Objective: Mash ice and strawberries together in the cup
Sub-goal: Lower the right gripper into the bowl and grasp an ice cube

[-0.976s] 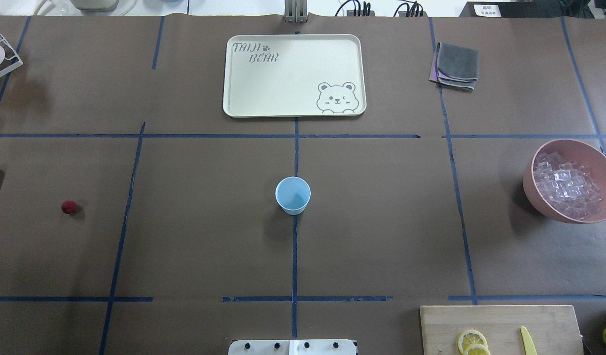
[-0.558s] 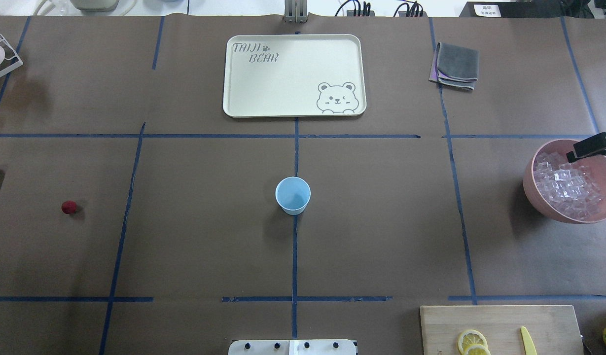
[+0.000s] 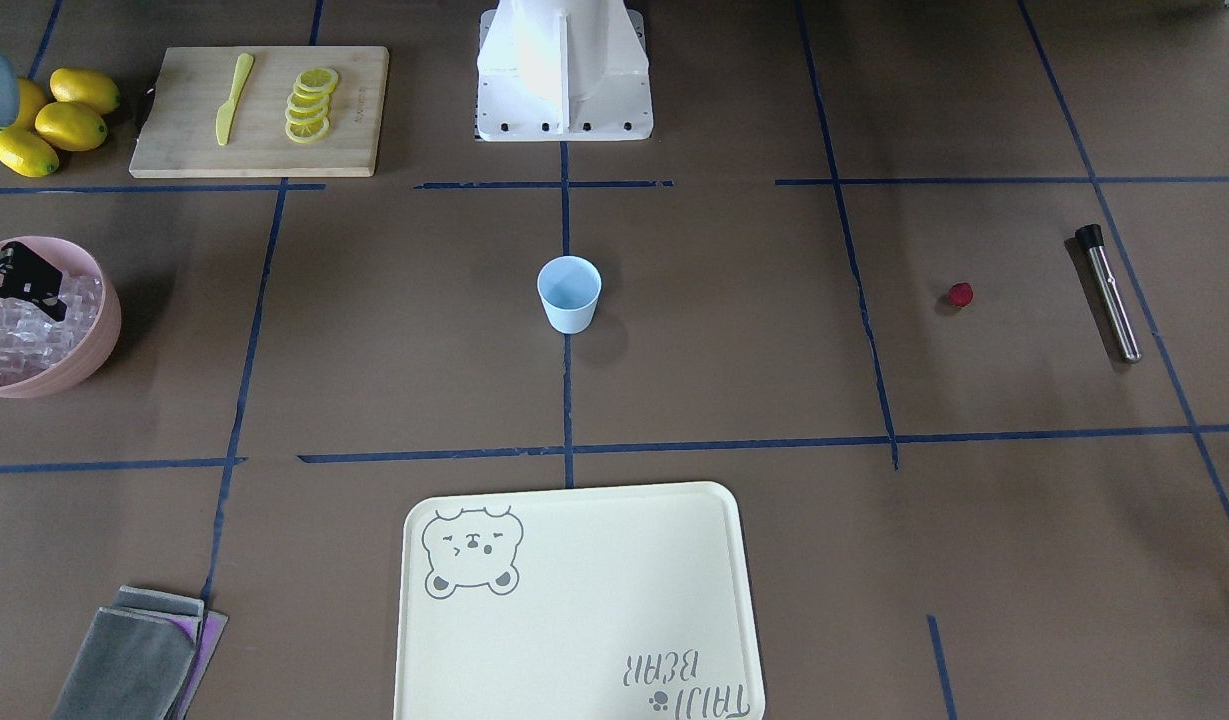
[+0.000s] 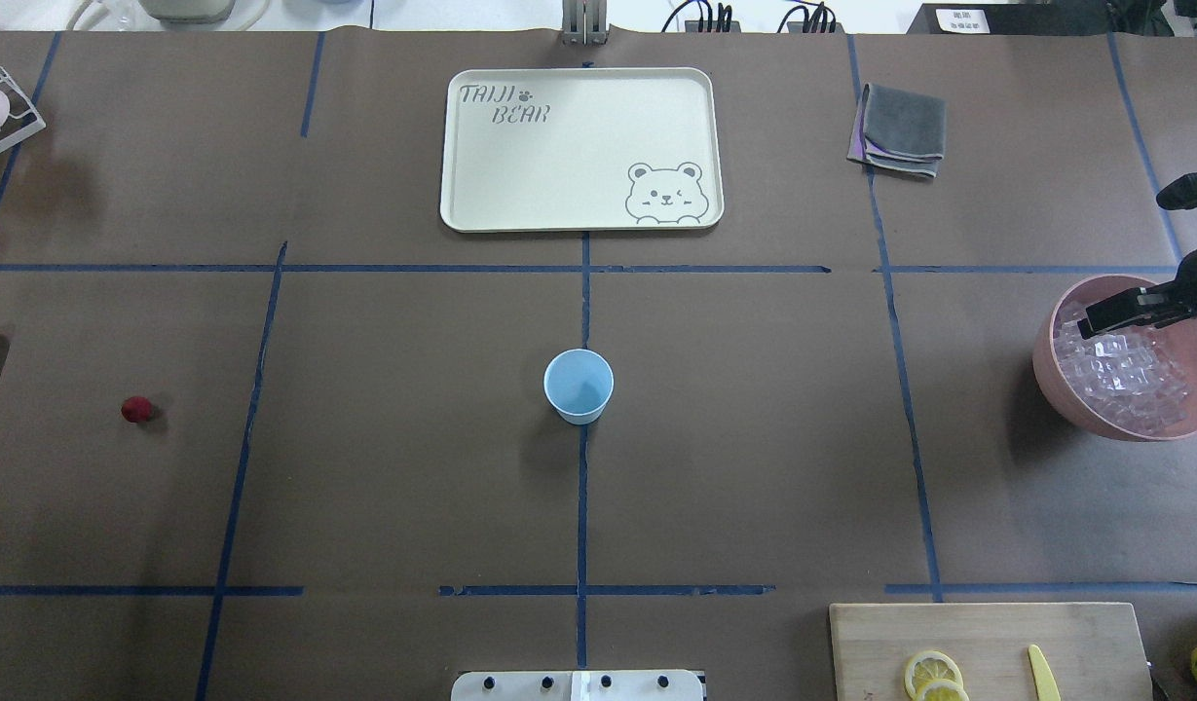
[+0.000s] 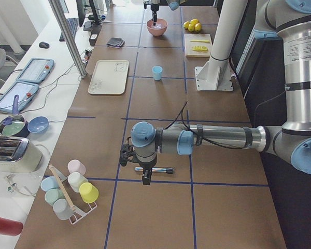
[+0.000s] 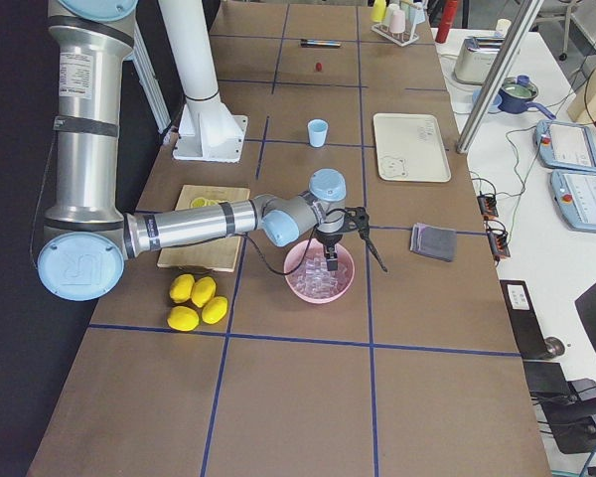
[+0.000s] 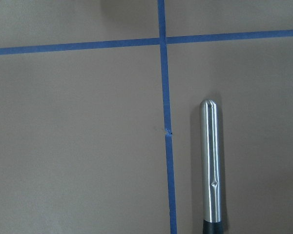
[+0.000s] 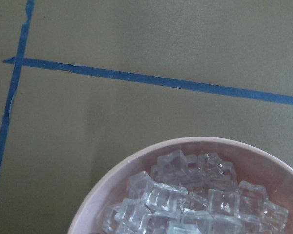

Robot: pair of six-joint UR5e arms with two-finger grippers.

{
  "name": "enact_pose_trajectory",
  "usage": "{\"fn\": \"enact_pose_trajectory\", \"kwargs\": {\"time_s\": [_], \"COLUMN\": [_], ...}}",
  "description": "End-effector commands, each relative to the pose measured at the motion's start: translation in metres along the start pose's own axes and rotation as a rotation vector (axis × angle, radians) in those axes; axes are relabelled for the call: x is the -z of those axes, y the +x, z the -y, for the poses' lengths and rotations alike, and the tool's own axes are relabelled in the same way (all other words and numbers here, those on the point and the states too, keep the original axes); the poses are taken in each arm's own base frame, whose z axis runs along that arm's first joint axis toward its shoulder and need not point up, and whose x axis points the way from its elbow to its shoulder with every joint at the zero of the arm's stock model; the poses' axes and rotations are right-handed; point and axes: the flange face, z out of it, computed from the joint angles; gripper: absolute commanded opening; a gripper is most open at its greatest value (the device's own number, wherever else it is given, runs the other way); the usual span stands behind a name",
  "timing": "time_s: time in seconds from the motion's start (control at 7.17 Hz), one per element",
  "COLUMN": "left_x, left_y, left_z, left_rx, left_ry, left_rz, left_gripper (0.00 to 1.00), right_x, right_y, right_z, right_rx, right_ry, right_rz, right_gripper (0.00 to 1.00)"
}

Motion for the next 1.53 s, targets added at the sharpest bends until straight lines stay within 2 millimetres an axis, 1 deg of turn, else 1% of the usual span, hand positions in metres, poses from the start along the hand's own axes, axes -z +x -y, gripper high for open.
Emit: {"fn": "enact_pose_trajectory", "kwargs": {"time_s": [0.0, 0.42, 0.56, 0.7, 0.84, 0.98, 1.25, 1.39], "left_x": [0.0, 0.0, 0.0, 0.0, 0.0, 0.0, -0.001, -0.001], "left_y": [0.0, 0.0, 0.0, 0.0, 0.0, 0.0, -0.001, -0.001], "left_z": [-0.001, -0.001, -0.001, -0.001, -0.001, -0.001, -0.001, -0.001], "left_rx": [0.001, 0.001, 0.001, 0.001, 0.001, 0.001, 0.003, 0.003], "left_ry": [-0.001, -0.001, -0.001, -0.001, -0.001, -0.001, -0.003, -0.003], "left_rz": [0.0, 0.0, -0.002, 0.0, 0.0, 0.0, 0.0, 0.0], "left_gripper": [1.0, 1.0, 1.0, 1.0, 1.0, 1.0, 1.0, 1.0], "right_x": [-0.015, -0.027, -0.026, -0.026, -0.026, -0.026, -0.025, -0.025], "right_y": [0.003, 0.012, 0.011, 0.009, 0.009, 0.008, 0.008, 0.009], "right_z": [0.004, 0.003, 0.002, 0.002, 0.001, 0.002, 0.0, 0.0], "right_rx": [0.01, 0.014, 0.015, 0.017, 0.017, 0.015, 0.016, 0.016], "right_ry": [-0.016, -0.038, -0.038, -0.039, -0.042, -0.043, -0.045, -0.045], "right_rz": [-0.017, -0.028, -0.024, -0.021, -0.017, -0.017, -0.011, -0.012], "right_gripper": [0.88, 0.84, 0.82, 0.78, 0.69, 0.57, 0.29, 0.2]}}
